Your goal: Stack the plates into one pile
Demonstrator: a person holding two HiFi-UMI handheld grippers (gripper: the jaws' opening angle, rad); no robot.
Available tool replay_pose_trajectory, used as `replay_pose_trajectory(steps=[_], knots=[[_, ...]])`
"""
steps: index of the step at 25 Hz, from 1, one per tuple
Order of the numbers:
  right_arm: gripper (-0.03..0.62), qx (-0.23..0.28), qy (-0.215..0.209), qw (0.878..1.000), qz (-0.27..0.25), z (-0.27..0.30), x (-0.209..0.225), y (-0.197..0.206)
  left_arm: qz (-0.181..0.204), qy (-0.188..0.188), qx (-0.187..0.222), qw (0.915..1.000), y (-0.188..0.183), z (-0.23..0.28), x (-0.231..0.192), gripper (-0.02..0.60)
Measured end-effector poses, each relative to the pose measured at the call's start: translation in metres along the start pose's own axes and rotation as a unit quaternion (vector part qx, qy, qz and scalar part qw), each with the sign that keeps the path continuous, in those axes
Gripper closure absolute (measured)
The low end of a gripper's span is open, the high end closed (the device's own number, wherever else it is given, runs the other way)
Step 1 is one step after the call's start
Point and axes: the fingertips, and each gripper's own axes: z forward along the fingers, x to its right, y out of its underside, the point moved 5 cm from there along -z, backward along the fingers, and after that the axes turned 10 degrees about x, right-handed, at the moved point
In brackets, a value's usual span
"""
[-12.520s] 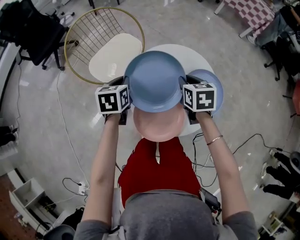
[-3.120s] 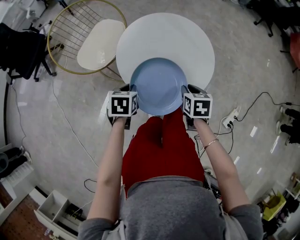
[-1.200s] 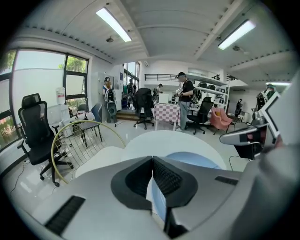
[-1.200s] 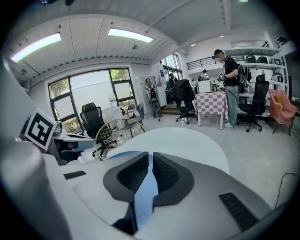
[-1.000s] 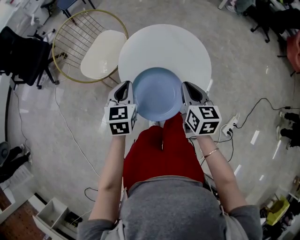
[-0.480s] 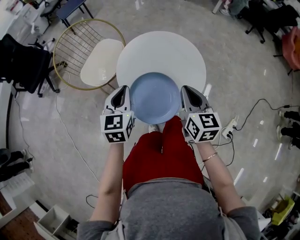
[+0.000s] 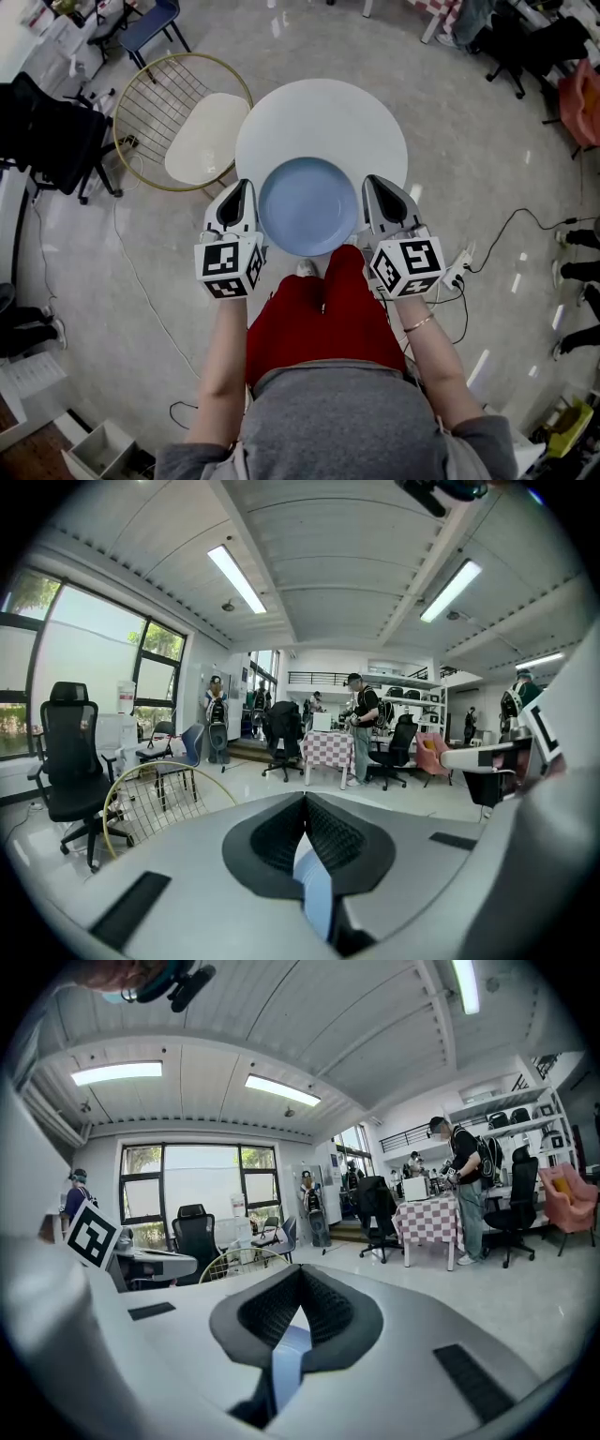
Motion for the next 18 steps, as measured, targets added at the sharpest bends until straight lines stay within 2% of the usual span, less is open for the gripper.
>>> replay_pose_trajectory(steps=[18], knots=[[0.566,0.063,-0.006,0.998,-0.012,-0.016,-0.009,-0.043,0.020,0.011,0.042,0.9989,-0.034,-0.018,0.003,0.566]])
